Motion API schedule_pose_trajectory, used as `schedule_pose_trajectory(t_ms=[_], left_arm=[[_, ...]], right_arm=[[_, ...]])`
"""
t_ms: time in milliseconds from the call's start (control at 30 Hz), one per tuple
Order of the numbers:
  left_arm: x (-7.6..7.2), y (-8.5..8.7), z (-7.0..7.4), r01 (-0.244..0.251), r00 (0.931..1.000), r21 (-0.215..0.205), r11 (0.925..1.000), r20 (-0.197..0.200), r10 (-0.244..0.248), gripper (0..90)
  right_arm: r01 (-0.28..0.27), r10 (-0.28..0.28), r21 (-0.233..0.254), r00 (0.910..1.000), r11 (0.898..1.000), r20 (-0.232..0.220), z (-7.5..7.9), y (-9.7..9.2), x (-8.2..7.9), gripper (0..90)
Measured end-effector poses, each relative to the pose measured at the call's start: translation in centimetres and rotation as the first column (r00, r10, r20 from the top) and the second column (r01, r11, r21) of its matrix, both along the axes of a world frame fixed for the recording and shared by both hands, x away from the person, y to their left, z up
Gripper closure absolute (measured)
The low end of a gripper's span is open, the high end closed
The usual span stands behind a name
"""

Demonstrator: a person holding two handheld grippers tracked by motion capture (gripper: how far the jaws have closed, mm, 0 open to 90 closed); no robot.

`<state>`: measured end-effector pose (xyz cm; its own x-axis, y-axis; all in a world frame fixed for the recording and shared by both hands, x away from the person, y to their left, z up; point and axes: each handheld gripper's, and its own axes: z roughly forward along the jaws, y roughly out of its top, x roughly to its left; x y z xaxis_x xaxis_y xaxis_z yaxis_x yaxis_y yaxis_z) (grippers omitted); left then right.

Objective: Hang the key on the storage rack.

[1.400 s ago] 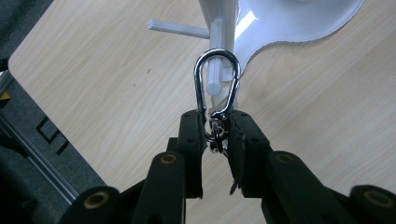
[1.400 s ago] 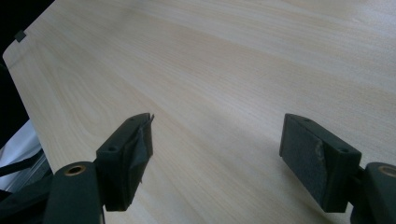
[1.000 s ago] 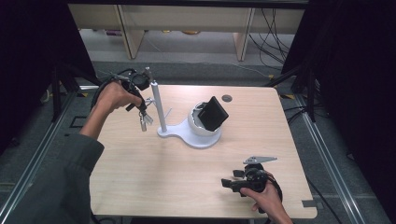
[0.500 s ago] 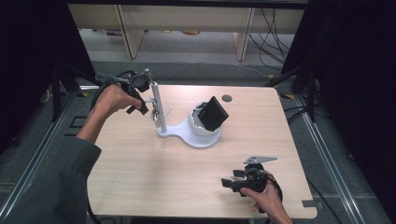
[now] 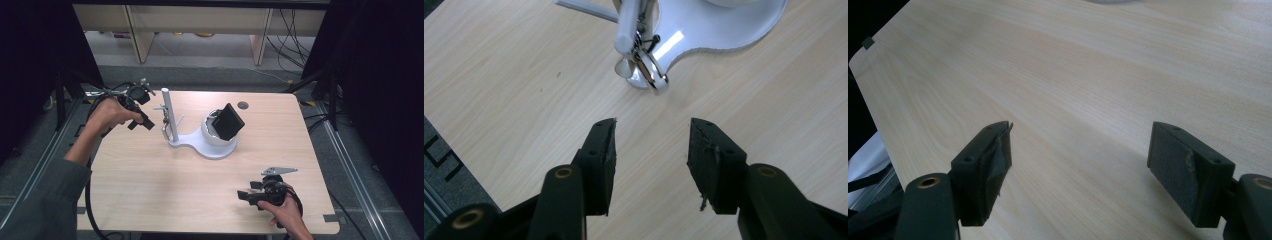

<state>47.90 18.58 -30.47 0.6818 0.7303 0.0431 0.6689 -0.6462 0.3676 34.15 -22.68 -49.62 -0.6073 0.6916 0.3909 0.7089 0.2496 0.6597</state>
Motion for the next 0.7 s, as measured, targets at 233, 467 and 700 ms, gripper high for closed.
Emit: schedule_pose_trajectory(t_ms=[233, 467, 700], left_arm=[[-1.3, 0.4, -0.7, 0.034, 0.9994, -0.025, 0.9991, -0.007, -0.034, 48.0], [-2.8, 0.5, -1.9, 0.028, 0.9993, -0.071, 0.9971, 0.028, -0.026, 36.5], [-4.4, 0.4, -3.7, 0.035, 0.9984, -0.116, 0.9926, 0.048, -0.03, 28.5]], right_arm=[[0.009, -0.009, -0.013, 1.0, 1.0, 0.001, 0.1, 0.1, -0.1, 26.7], [0.015, -0.015, 0.005, 0.9996, 1.0, -0.023, 0.2, 0.2, -0.2, 26.7], [0.0, 0.0, 0.007, 1.0, 1.0, 0.002, 0.0, 0.0, 0.0, 26.7]])
